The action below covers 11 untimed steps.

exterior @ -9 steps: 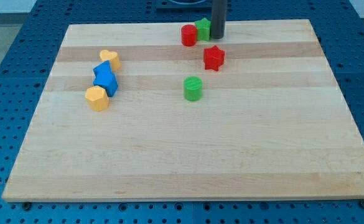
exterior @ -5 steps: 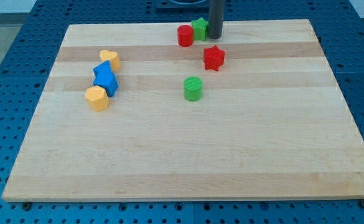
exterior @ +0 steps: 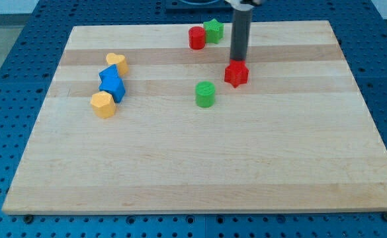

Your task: Push the red star below to the green star

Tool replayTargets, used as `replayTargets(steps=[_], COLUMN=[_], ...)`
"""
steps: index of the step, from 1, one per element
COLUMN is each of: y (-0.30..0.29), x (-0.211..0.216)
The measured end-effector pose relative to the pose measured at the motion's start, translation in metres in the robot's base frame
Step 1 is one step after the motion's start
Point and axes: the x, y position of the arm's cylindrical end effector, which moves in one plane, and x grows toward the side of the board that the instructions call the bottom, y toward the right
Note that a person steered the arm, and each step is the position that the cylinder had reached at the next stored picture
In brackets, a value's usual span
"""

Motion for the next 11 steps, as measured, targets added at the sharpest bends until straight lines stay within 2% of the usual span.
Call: replayTargets(steps=[1, 3, 4, 9, 11], y=[0.016, 0.014, 0.001, -0.07, -0.072], x=[0.031, 0.104, 0.108, 0.009, -0.018])
